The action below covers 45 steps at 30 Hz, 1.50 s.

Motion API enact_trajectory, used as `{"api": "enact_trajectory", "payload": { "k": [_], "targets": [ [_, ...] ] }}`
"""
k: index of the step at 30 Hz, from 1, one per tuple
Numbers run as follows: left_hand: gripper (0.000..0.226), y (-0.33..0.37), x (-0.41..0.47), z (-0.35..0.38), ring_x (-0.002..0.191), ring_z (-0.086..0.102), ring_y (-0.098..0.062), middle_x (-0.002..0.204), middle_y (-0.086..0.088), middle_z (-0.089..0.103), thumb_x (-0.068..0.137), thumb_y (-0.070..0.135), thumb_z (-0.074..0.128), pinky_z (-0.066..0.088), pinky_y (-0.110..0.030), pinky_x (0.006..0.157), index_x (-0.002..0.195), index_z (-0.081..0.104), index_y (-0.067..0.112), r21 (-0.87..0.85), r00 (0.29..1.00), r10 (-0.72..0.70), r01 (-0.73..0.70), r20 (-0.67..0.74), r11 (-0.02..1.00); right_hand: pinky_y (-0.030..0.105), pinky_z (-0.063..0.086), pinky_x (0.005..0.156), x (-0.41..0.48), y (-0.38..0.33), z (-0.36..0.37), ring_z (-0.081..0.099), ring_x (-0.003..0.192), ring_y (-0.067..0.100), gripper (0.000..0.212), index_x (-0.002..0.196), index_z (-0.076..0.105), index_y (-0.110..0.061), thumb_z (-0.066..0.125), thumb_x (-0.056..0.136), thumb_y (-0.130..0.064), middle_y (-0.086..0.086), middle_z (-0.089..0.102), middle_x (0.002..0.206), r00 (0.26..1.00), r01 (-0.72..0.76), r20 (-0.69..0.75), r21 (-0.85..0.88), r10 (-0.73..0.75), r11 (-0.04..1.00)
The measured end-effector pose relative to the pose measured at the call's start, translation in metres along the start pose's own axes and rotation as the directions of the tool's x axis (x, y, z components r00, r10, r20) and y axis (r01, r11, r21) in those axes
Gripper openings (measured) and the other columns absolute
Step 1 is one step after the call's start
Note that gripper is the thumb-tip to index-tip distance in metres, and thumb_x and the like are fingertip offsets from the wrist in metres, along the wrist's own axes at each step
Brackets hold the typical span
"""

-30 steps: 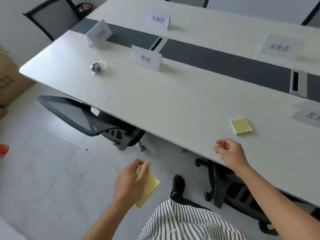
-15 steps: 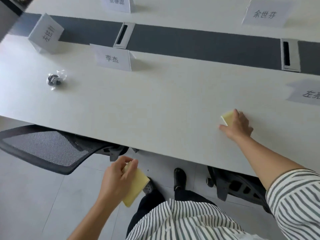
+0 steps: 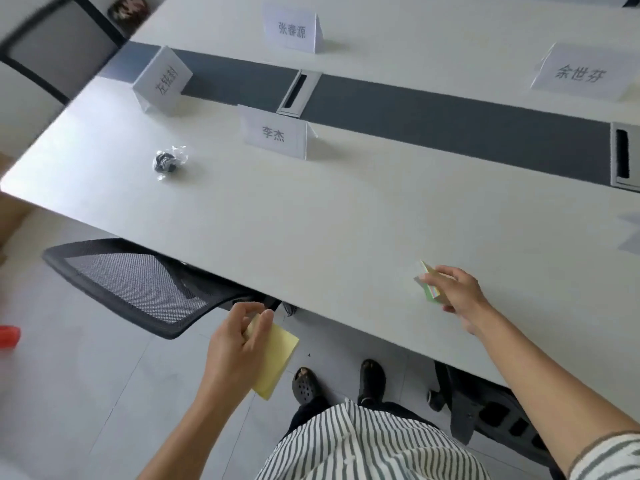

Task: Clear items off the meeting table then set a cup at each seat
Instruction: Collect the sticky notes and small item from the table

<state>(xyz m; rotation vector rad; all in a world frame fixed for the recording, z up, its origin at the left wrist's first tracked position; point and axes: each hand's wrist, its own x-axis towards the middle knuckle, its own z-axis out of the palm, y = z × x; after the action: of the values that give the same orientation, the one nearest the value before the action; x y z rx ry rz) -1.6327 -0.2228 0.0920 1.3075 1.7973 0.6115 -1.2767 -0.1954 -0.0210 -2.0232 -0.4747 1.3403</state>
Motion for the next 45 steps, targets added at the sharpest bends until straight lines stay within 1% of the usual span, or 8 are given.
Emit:
{"api": "enact_trajectory", "payload": {
  "k": [7,12,16,19,30,38,41,45],
  "targets": [
    [0.02,-0.024,-0.034,-0.034,0.051,0.041,-0.003,0.058,0.01,0.044,0.098,0.017,0.051,0.039,-0.022,0.052,0.104,0.061,0.034,-0.114,0.99,-0.001,-0.015,-0.142,0.993,0.022,0.032,0.044,-0.074,-0.064,0.076,0.043,0.054,0.012,0.034,0.092,0.073,-0.017,0.066,0.08,-0.048,-0.006,0.059,0.069,0.903,0.001,0.413,0.273,-0.118,0.962],
    [0.037,-0.038,-0.062,-0.068,0.052,0.041,-0.002,0.06,0.015,0.047,0.083,0.011,0.045,0.038,-0.016,0.05,0.104,0.058,0.039,-0.284,0.972,-0.084,0.019,-0.219,0.959,0.025,0.04,0.052,-0.148,-0.096,0.147,0.05,0.062,0.015,0.029,0.101,0.072,-0.012,0.046,0.093,-0.002,0.008,0.059,0.083,0.742,0.009,0.644,0.267,-0.186,0.964],
    [0.044,-0.056,-0.082,-0.099,0.057,0.048,-0.001,0.072,0.008,0.055,0.073,0.014,0.042,0.042,-0.013,0.051,0.109,0.059,0.033,-0.398,0.955,-0.119,0.001,-0.272,0.917,0.024,0.053,0.062,-0.215,-0.1,0.204,0.066,0.075,0.014,0.034,0.107,0.069,-0.012,0.044,0.093,0.007,0.006,0.072,0.097,0.566,-0.027,0.785,0.324,-0.253,0.946],
    [0.037,-0.077,-0.096,-0.131,0.058,0.051,-0.001,0.074,0.005,0.059,0.081,0.006,0.048,0.043,-0.013,0.051,0.107,0.06,0.031,-0.445,0.944,-0.119,-0.033,-0.308,0.895,0.026,0.051,0.063,-0.258,-0.086,0.252,0.062,0.074,0.014,0.033,0.111,0.066,-0.01,0.048,0.092,0.01,0.006,0.067,0.097,0.505,0.096,0.818,0.265,-0.277,0.959],
    [0.035,-0.191,-0.131,-0.28,0.067,0.056,-0.01,0.091,-0.014,0.064,0.09,-0.002,0.056,0.049,-0.02,0.057,0.106,0.06,0.028,-0.49,0.813,-0.24,-0.064,-0.531,0.869,0.028,0.058,0.066,-0.35,-0.032,0.391,0.072,0.081,0.019,0.054,0.121,0.065,-0.018,0.074,0.07,-0.006,0.004,0.075,0.091,0.376,0.141,0.927,-0.064,0.006,0.988],
    [0.035,-0.224,-0.091,-0.321,0.067,0.056,-0.008,0.084,0.001,0.06,0.091,0.004,0.058,0.051,-0.02,0.059,0.11,0.058,0.034,-0.41,0.814,-0.19,-0.065,-0.55,0.91,0.035,0.06,0.068,-0.348,-0.053,0.454,0.074,0.09,0.025,0.032,0.108,0.075,-0.008,0.068,0.077,-0.003,0.012,0.075,0.106,0.277,-0.03,0.932,-0.237,0.236,0.971],
    [0.037,-0.232,-0.062,-0.339,0.071,0.057,-0.016,0.082,0.002,0.061,0.091,0.005,0.058,0.051,-0.023,0.062,0.109,0.058,0.037,-0.391,0.824,-0.172,-0.063,-0.539,0.918,0.032,0.06,0.066,-0.333,-0.067,0.488,0.074,0.084,0.024,0.024,0.099,0.074,-0.001,0.07,0.076,-0.004,0.016,0.075,0.1,0.318,-0.02,0.92,-0.237,0.23,0.971],
    [0.04,-0.241,-0.02,-0.376,0.064,0.052,-0.008,0.075,0.008,0.057,0.09,0.003,0.059,0.045,-0.017,0.057,0.107,0.059,0.038,-0.352,0.815,-0.164,-0.051,-0.555,0.935,0.028,0.055,0.067,-0.316,-0.094,0.543,0.069,0.076,0.017,0.03,0.092,0.072,-0.004,0.075,0.069,-0.022,0.008,0.074,0.087,0.405,0.224,0.906,-0.228,0.122,0.948]
  ]
}}
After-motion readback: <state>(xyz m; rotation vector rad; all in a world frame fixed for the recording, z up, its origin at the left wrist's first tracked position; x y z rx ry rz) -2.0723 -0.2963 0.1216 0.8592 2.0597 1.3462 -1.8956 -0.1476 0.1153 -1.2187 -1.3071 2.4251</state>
